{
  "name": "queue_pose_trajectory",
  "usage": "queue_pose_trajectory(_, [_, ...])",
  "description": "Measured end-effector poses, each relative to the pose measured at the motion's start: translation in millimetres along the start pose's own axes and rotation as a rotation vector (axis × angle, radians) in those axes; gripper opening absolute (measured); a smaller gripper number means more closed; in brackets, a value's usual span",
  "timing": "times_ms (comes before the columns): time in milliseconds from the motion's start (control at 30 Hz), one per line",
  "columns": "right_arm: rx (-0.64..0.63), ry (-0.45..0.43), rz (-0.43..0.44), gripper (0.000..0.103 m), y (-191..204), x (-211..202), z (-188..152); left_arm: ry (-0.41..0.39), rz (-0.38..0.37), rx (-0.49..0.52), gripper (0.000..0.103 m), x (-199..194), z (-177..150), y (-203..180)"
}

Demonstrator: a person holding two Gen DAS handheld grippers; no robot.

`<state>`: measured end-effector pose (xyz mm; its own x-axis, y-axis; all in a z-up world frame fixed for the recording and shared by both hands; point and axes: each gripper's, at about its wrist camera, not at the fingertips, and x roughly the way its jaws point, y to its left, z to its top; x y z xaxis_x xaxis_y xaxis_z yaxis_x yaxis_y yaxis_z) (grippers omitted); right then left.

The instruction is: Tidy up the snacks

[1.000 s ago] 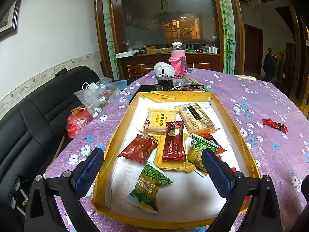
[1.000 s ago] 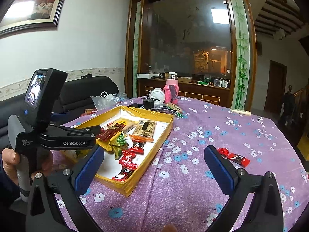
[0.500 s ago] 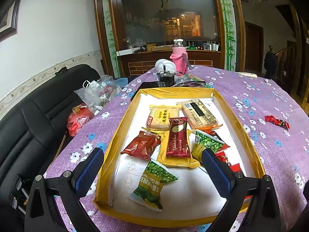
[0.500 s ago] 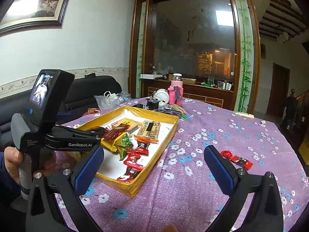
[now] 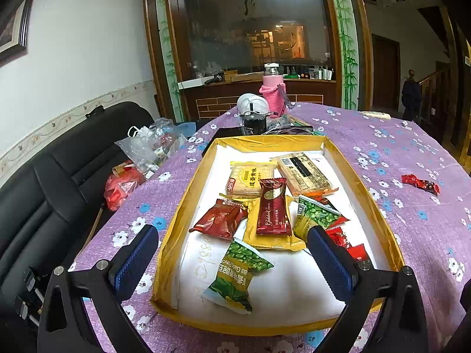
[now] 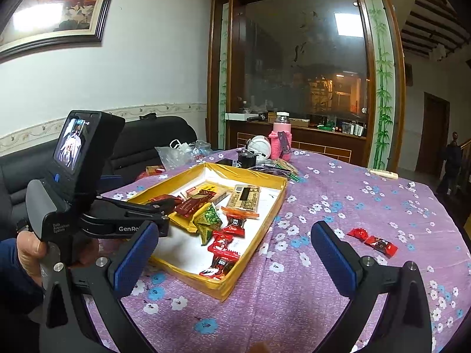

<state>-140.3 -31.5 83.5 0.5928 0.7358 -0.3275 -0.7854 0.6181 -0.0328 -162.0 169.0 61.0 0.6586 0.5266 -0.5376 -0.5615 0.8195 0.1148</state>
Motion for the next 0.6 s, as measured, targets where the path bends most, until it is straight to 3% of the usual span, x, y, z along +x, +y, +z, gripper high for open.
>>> queue_pose_trajectory(600, [-0.002, -0.006, 0.018, 0.103, 7.4, -6.6, 0.7, -0.009, 0.023, -0.011, 0.102, -10.2, -3.1, 7.8])
